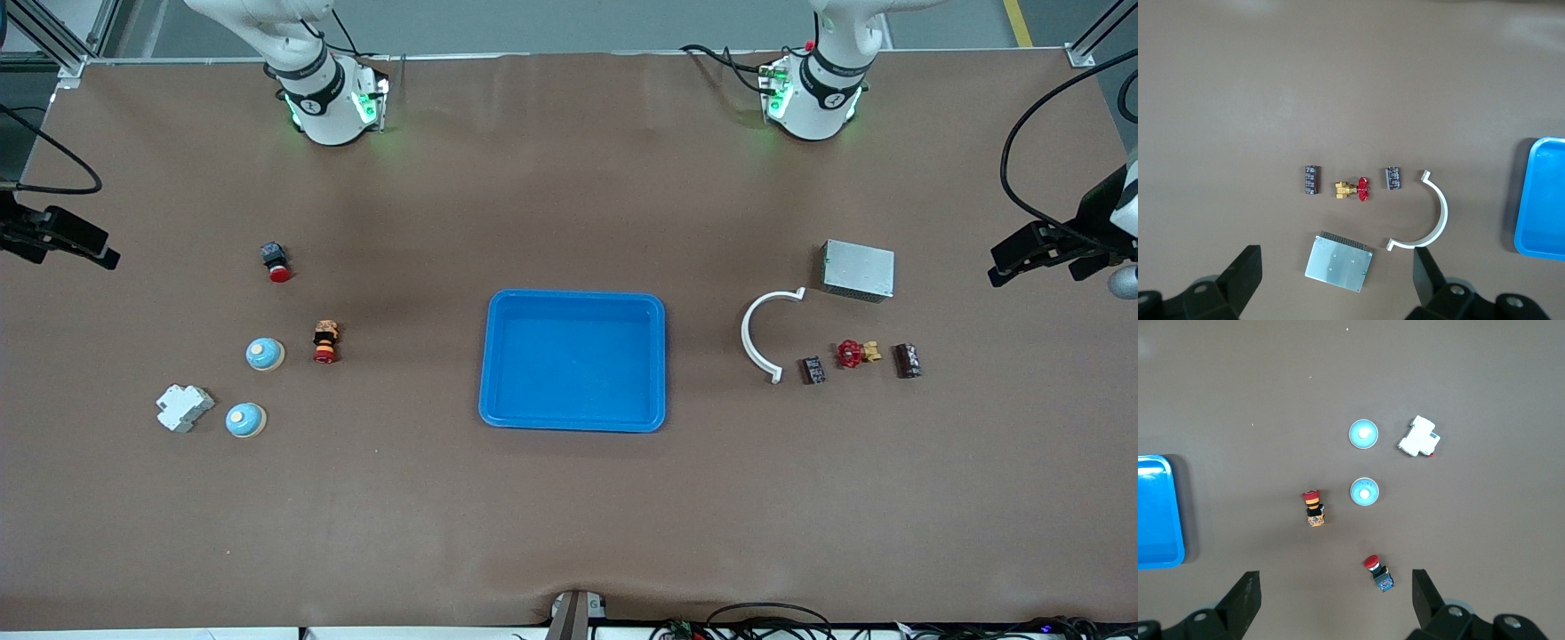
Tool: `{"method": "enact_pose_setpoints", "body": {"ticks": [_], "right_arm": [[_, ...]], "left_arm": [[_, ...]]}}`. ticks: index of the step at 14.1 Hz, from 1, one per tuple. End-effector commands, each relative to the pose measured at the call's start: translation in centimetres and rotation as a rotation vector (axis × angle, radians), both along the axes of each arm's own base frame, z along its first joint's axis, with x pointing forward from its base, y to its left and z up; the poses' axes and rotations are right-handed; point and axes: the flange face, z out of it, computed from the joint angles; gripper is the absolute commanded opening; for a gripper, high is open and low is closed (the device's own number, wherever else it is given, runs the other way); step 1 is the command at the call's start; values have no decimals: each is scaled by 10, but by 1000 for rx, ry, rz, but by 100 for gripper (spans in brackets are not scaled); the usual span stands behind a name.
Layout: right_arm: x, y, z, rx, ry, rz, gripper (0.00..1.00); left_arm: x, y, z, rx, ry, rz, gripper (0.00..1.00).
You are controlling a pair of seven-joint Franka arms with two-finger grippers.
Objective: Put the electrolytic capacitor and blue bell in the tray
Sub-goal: 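Move the right gripper toward the blue buttons while the left gripper nears the capacitors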
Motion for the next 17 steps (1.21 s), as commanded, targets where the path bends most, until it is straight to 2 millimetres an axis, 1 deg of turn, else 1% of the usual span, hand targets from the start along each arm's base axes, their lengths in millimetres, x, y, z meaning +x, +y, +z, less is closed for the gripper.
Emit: {"method": "enact_pose_setpoints", "body": {"ticks": [1,5,6,7,8,9,11,12,15,17], "right_arm": [[-2,-1,2,16,-2,-10,100],[-2,0,2,16,-2,-7,100],[-2,-1,0,17,1,-9,100],[-1,0,-2,17,2,-8,100],[-1,-1,-8,18,11,-8,100],[-1,-2,-13,18,11,-9,100],[5,-3,-30,17,4,-10,100],[10,-6,-41,15,7,-13,100],[28,-13,-80,8,47,-16,100],[43,-19,-109,3,56,-18,100]], "left_arm": [[5,6,-6,-11,7,11,100],[8,5,-13,-8,19,20,100],[10,6,-18,-10,26,22,100],[8,9,-22,-8,45,30,100],[6,16,-28,-9,75,41,100],[7,18,-31,-9,88,44,100],[13,18,-44,-12,107,42,100],[14,20,-46,-5,110,45,100],[27,23,-77,-8,161,49,100],[36,25,-107,-13,210,63,100]]}}
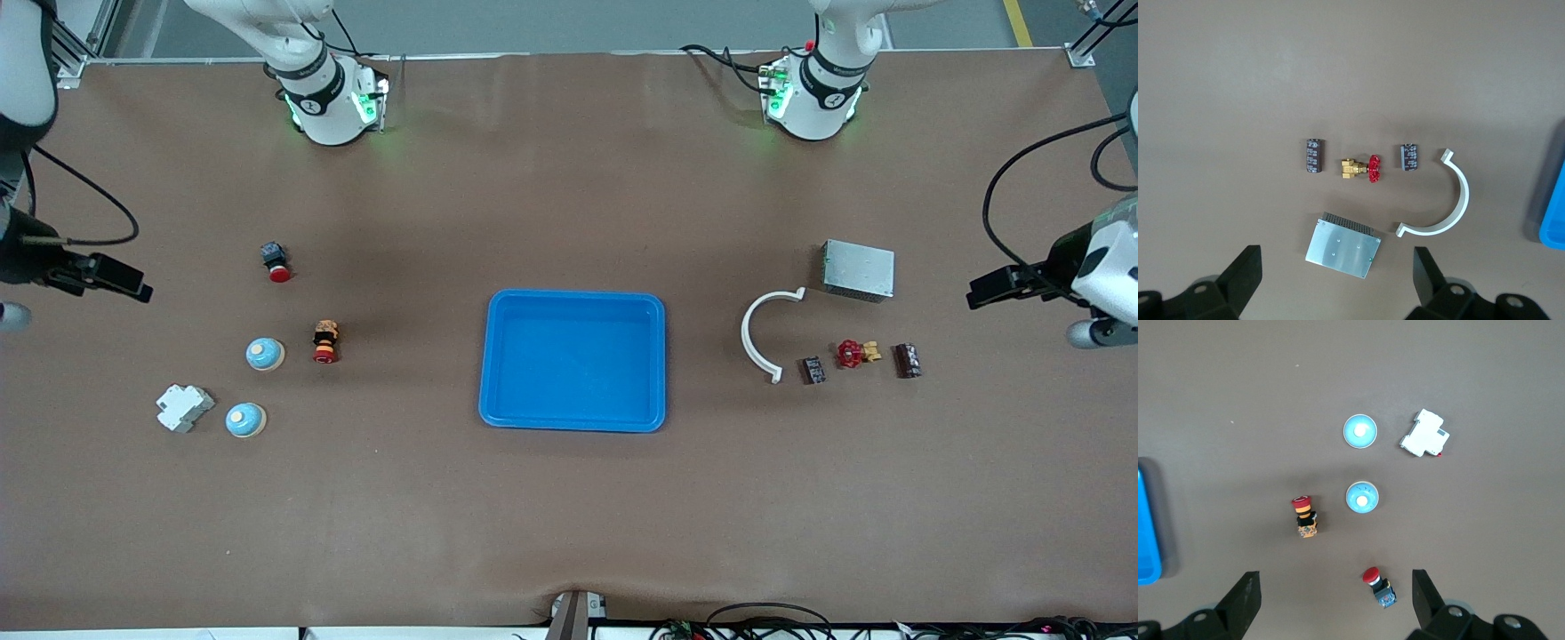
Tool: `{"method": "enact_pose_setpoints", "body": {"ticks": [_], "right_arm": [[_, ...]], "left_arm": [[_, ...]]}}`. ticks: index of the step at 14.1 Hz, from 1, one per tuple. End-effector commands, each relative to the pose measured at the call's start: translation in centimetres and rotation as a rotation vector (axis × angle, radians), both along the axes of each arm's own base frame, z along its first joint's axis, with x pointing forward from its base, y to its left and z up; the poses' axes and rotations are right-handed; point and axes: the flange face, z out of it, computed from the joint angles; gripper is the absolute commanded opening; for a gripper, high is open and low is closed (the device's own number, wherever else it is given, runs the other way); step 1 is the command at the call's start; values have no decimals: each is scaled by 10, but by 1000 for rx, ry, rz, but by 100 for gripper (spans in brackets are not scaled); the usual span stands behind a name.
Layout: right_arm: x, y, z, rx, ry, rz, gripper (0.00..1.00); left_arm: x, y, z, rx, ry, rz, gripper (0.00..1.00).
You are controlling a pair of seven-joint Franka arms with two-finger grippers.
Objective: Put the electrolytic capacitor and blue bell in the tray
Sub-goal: 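Move the right gripper toward the blue buttons while the left gripper nears the capacitors, then grasp the blue button with the right gripper while the left gripper grasps a capacitor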
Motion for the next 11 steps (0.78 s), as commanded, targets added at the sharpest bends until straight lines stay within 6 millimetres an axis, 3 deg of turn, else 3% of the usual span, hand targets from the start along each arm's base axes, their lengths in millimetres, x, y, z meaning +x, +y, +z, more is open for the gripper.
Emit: {"method": "enact_pose_setpoints", "body": {"ticks": [1,3,6,8,11], "right_arm": [[23,-11,-38,-3,-3,23,100],[50,-30,-75,-6,-36,89,100],[83,-39,-121,-13,-53,109,100],[92,-40,-156,-8,-28,110,100],[102,-41,-191,-45,-50,148,100]], "left_arm": [[12,10,-34,-2,59,55,100],[19,16,-59,-3,87,66,100],[31,26,-86,-1,79,81,100],[34,36,-109,17,87,88,100],[35,41,-133,39,84,83,100]]}}
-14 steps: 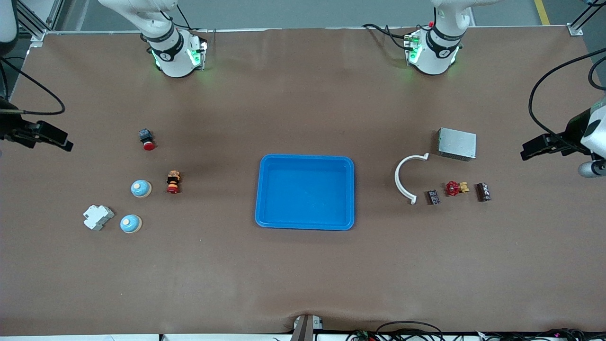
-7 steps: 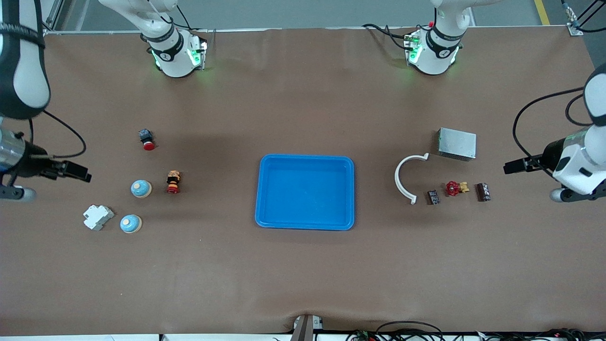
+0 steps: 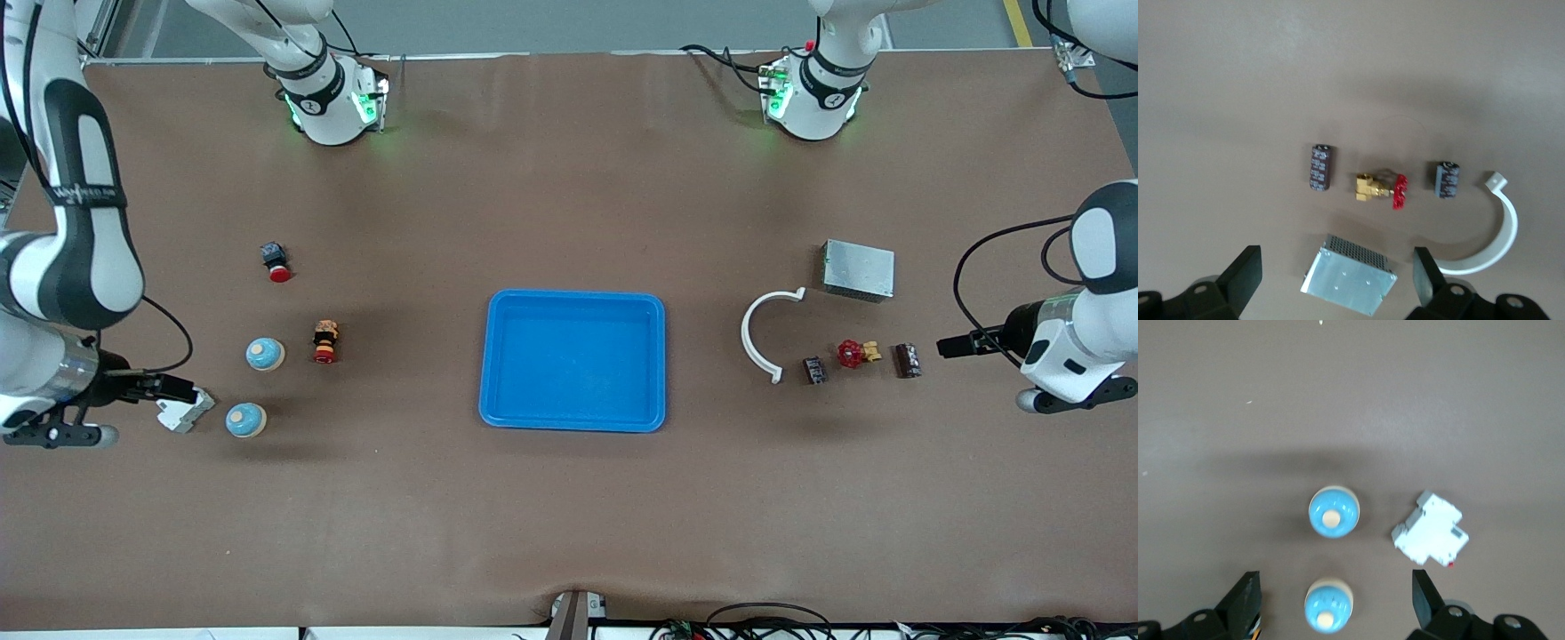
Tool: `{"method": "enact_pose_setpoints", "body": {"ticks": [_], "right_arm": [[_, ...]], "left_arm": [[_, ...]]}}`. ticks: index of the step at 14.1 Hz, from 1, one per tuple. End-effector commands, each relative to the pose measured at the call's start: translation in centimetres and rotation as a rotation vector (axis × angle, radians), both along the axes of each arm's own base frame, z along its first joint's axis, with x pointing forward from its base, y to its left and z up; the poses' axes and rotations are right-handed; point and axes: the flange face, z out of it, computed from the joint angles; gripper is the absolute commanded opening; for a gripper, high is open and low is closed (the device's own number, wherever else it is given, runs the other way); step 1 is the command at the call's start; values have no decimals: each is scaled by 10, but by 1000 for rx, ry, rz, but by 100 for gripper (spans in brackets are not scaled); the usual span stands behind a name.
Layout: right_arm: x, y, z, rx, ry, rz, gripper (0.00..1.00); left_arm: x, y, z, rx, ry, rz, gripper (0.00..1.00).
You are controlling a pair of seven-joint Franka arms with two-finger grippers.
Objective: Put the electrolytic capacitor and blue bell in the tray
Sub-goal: 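Grasp the blue button with the right gripper while the left gripper grasps a capacitor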
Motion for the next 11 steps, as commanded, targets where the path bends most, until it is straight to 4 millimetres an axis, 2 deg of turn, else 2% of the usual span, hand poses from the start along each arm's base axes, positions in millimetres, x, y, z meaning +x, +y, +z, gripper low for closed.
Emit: {"method": "enact_pose_setpoints", "body": {"ticks": [1,5,11], "right_arm": [[10,-5,-24,-19,0,29,100],[18,-2,-70,-21,-10,34,100],[19,8,-108,-20,-17,45,100]], "left_arm": [[-1,6,-17,43,-13,15,100],[-10,1,-53,58,-73,86,100],[-18,0,-90,52,-110,84,100]]}}
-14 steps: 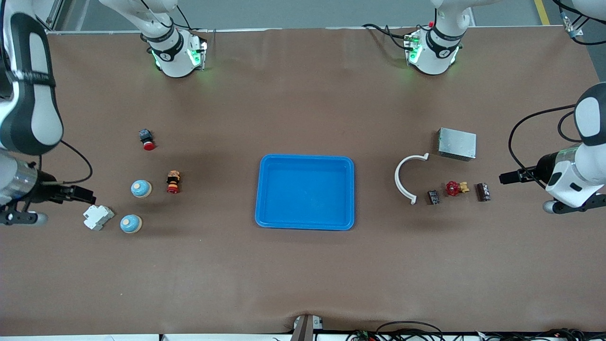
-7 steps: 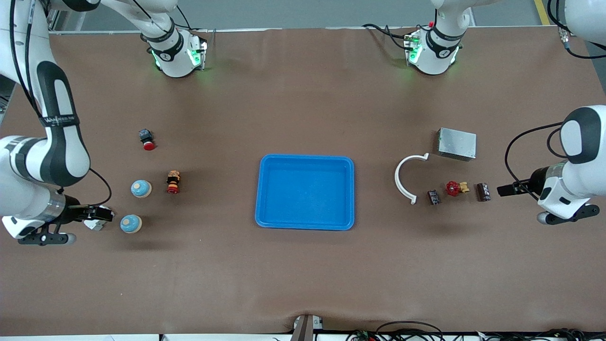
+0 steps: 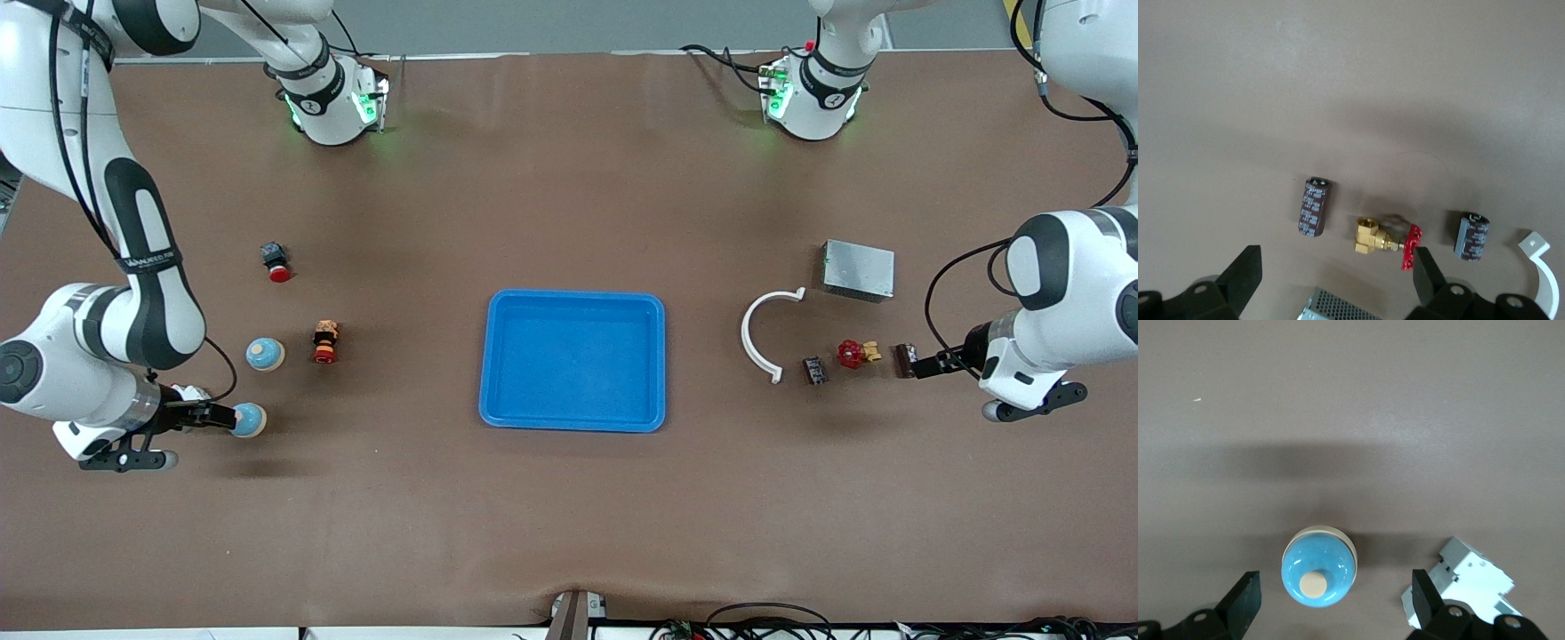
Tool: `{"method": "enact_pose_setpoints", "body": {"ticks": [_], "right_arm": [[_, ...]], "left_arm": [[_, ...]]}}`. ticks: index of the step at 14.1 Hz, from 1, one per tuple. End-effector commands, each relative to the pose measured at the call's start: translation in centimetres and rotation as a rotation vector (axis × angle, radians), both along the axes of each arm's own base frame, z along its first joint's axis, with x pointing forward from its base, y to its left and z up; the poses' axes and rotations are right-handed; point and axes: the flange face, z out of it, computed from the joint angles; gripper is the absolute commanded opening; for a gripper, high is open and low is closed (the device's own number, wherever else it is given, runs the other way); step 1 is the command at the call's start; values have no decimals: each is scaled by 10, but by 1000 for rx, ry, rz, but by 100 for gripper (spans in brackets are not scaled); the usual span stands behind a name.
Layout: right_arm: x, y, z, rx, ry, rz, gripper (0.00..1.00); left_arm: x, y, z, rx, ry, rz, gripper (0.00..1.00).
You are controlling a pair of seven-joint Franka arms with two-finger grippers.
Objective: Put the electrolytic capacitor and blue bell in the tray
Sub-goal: 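Grasp the blue button with the right gripper while the left gripper grasps a capacitor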
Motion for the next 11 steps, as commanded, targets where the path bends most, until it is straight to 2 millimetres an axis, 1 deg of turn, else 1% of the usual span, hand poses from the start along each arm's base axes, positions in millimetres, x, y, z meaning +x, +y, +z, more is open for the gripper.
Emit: {"method": "enact_pose_setpoints", "body": {"ticks": [1,3,4,6,7,9,11], "right_arm": [[3,5,-12,-5,-2,18,100],[0,7,-20,-7,-8,22,100],[-1,9,-22,-7,-6,24,100],[-3,9,-26,-6,-5,23,100],[-5,10,-30,-7,-3,25,100],[-11,19,-41,-6,-3,37,100],[-13,19,-44,-7,-13,39,100]], "left_arm": [[-7,0,-21,17,-6,1,100],[-6,1,-34,14,4,2,100],[-7,8,-36,13,7,13,100],[-7,9,-44,11,18,14,100],[-7,10,-51,9,28,16,100],[-7,18,-55,8,31,28,100],[-7,20,-64,4,37,34,100]]}}
